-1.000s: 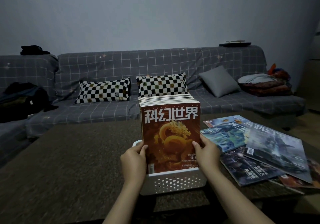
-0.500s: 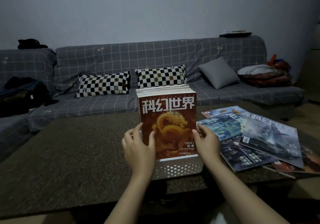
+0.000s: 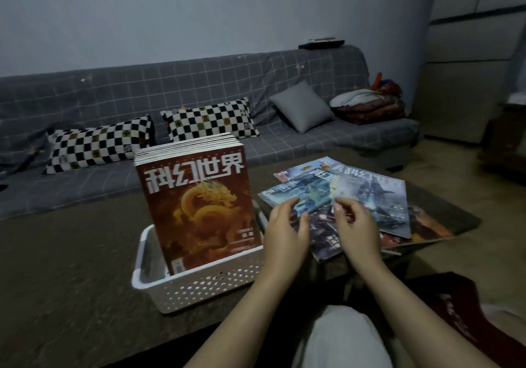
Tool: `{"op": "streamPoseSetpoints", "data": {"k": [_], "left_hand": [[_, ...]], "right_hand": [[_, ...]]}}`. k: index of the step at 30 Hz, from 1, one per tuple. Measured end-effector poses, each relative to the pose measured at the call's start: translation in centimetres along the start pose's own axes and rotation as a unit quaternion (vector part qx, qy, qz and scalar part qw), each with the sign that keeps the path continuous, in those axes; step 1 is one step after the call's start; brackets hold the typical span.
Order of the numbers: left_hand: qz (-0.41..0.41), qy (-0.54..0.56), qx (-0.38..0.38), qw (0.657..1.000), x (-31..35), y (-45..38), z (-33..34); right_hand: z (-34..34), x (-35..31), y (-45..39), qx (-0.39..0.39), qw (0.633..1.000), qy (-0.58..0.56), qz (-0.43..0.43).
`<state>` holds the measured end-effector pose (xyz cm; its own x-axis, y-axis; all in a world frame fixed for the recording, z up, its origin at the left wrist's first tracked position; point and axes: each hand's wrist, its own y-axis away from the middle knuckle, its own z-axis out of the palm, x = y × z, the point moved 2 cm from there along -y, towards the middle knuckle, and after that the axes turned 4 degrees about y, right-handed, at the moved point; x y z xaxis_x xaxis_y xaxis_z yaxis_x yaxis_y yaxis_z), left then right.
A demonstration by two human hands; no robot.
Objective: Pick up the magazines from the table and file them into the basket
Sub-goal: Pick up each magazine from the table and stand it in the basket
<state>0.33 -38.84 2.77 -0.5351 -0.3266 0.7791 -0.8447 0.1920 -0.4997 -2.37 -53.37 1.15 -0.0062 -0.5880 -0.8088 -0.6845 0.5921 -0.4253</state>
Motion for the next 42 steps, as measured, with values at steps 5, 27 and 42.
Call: {"op": "streamPoseSetpoints", "data": {"k": [5,27,42], "left_hand": [[-0.027,-0.029,-0.081,0.996,-0.9,-2.3,7.0],[-0.272,0.029,-0.186,0.944,-4.9,-8.3,16.9],[-0.158,0.176,-0.009,0.971,-0.6,-0.5,2.0]], "right_hand": [[-3.7,5.5,-2.5,0.026,0.996,0.079,0.040],[-6.5,15.2,-5.4,0.002,0.962,0.135,0.236],[-7.3,4.6,1.7,-0.051,0.922,-0.301,0.239]]}}
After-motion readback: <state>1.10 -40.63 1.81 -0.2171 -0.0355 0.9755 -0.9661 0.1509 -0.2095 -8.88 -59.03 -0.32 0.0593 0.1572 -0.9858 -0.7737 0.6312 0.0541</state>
